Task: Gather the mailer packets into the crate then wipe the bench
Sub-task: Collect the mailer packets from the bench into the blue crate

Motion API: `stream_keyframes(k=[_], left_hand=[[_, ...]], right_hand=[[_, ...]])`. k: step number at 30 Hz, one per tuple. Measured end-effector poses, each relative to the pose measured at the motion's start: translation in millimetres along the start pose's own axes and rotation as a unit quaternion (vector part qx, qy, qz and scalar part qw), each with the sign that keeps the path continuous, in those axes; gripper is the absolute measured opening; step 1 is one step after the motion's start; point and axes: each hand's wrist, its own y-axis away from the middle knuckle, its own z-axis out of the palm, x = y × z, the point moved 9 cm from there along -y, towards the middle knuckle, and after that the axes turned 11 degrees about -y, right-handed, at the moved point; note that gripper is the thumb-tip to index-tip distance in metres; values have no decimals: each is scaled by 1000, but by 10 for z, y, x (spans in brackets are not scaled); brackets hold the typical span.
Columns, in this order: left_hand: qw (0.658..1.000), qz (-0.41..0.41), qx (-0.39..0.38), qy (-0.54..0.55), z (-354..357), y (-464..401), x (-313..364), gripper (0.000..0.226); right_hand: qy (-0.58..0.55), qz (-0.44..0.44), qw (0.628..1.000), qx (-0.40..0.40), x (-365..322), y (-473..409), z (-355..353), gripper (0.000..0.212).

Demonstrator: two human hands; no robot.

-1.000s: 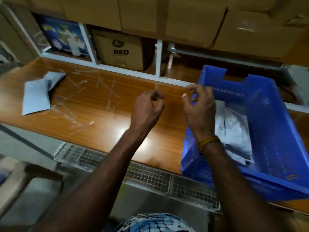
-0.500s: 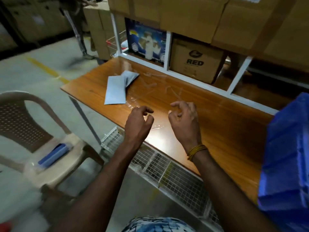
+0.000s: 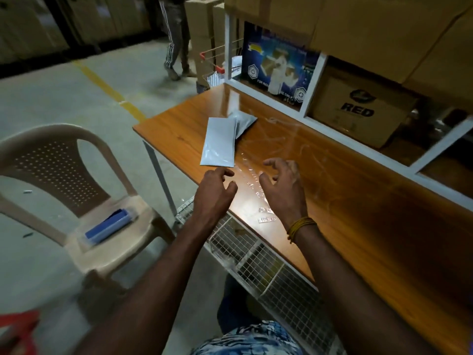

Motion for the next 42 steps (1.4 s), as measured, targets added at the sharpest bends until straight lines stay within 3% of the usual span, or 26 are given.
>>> stream_keyframes(k=[9, 15, 20, 25, 32, 42], left_hand=[[997, -15, -44, -56, 335, -1223, -155, 42], [988, -40, -93, -118, 758, -1978, -161, 65], [968, -61, -131, -207, 1106, -2353, -282, 86], [968, -69, -101, -218, 1208, -2464, -406, 87], [972, -126, -56, -191, 1145, -2544, -608, 75], [952, -183, -20, -243, 1022, -2611, -811, 70]], right_hand=[[-23, 33, 998, -44, 403, -1062, 789, 24], [-11, 55, 996, -74, 744, -1861, 1194, 20], [35, 76, 989, -122, 1032, -2498, 1589, 31], [42, 83, 988, -119, 1330, -2973, 1960, 32], [134, 83, 977, -144, 1521, -3109, 2276, 34], [144, 20, 983, -108, 1367, -3229, 2146, 29]])
